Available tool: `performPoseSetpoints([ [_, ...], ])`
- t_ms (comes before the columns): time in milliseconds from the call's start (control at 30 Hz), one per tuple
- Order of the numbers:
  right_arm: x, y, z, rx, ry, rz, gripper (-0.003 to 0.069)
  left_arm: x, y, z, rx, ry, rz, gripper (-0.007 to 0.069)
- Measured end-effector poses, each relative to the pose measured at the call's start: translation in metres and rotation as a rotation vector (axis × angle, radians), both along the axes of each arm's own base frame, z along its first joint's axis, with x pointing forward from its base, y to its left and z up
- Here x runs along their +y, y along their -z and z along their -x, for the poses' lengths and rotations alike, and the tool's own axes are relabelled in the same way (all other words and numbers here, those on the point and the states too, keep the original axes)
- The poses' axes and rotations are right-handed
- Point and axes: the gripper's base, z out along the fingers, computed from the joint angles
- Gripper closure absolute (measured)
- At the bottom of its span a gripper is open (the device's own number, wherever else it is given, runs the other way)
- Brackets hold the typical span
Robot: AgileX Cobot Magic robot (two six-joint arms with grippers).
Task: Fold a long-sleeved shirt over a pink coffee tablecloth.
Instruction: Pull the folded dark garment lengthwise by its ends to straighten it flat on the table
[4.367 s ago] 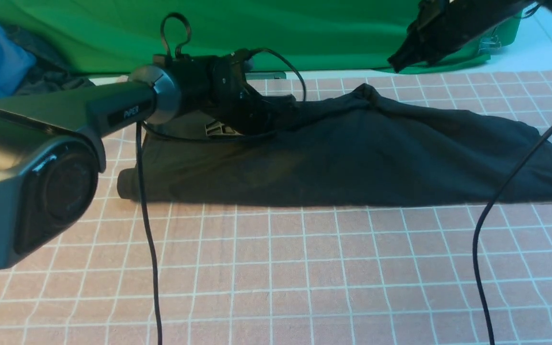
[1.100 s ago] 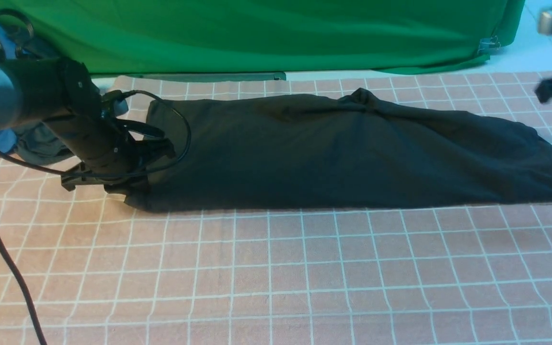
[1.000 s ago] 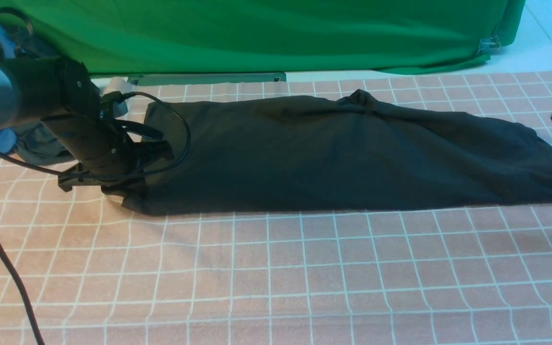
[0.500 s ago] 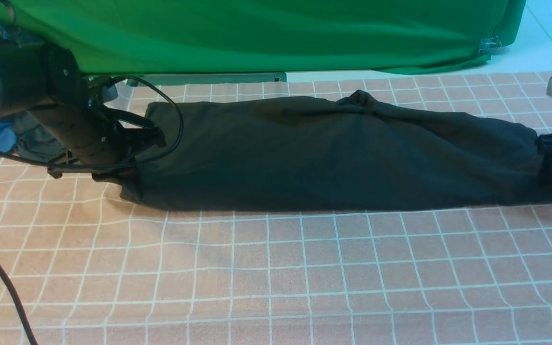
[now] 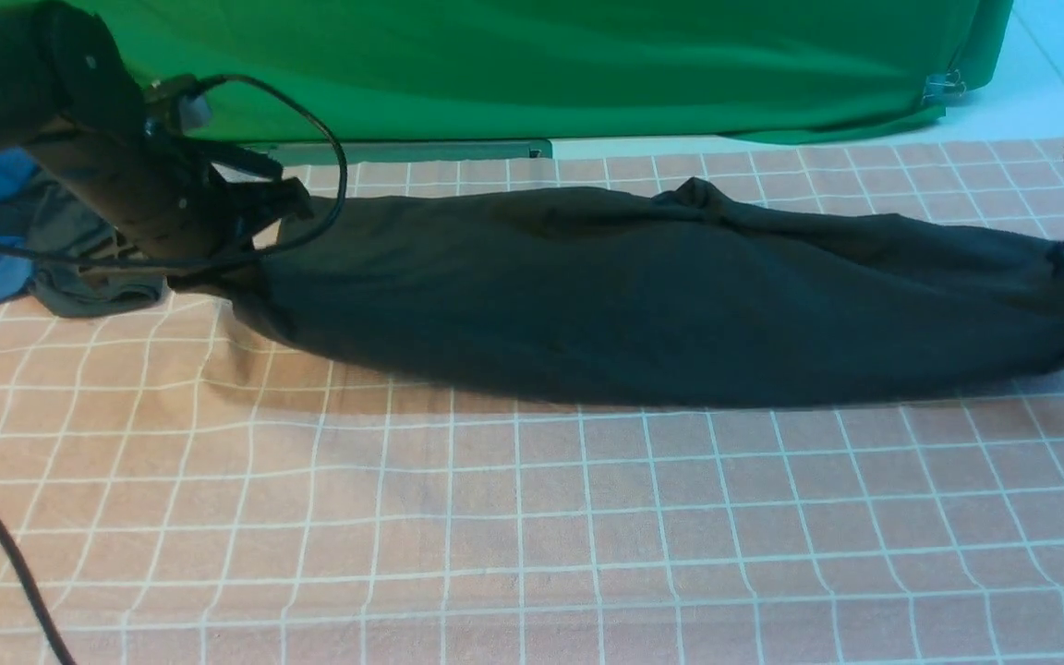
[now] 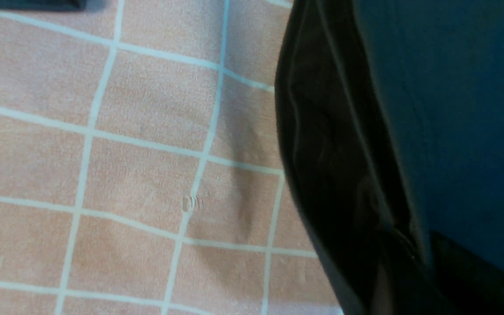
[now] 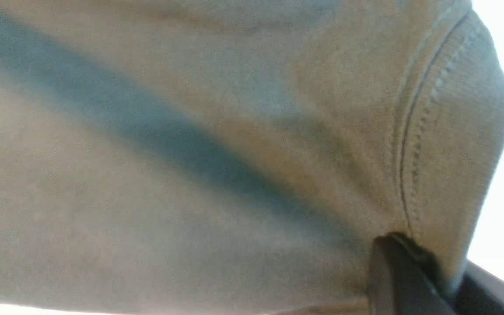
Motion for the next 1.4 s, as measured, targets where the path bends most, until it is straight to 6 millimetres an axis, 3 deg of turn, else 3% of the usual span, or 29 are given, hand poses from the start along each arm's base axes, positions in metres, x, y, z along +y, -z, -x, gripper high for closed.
performPoseSetpoints([
  [200,0.003,-0.027,0.024,0.104,-0.023,0.010,0.0590,0.001,-0.025,0.019,0.024,0.014,-0.017,0.0594],
  [333,0.005,-0.030,0.042,0.202,-0.044,0.013,0.0590,0.003,-0.024,0.039,0.092,0.003,-0.024,0.0594],
  [467,0.012,-0.015,0.075,0.289,-0.037,-0.006,0.0590,0.005,-0.007,0.079,0.181,-0.040,-0.036,0.0594],
  [500,0.012,-0.016,0.078,0.291,-0.037,-0.007,0.0590,0.006,-0.007,0.082,0.186,-0.046,-0.038,0.0594],
  [600,0.020,0.000,0.115,0.385,-0.020,-0.029,0.0590,0.008,0.005,0.125,0.256,-0.088,-0.049,0.0594],
  [633,0.021,0.002,0.120,0.394,-0.018,-0.030,0.0590,0.009,0.006,0.128,0.260,-0.089,-0.049,0.0594],
  [733,0.027,0.014,0.151,0.457,-0.011,-0.039,0.0585,0.009,0.017,0.165,0.315,-0.094,-0.053,0.0594],
  [833,0.031,0.022,0.170,0.485,-0.005,-0.044,0.0566,0.011,0.023,0.187,0.317,-0.095,-0.062,0.0594],
  [1067,0.031,0.029,0.177,0.462,0.016,-0.026,0.0403,0.012,0.028,0.198,0.308,-0.096,-0.072,0.0564],
  [1267,0.030,0.021,0.170,0.427,0.029,-0.025,0.0353,0.014,0.027,0.199,0.313,-0.086,-0.103,0.0375],
  [1400,0.035,-0.004,0.148,0.287,0.037,-0.081,0.0375,0.018,0.015,0.191,0.263,-0.096,-0.139,0.0225],
])
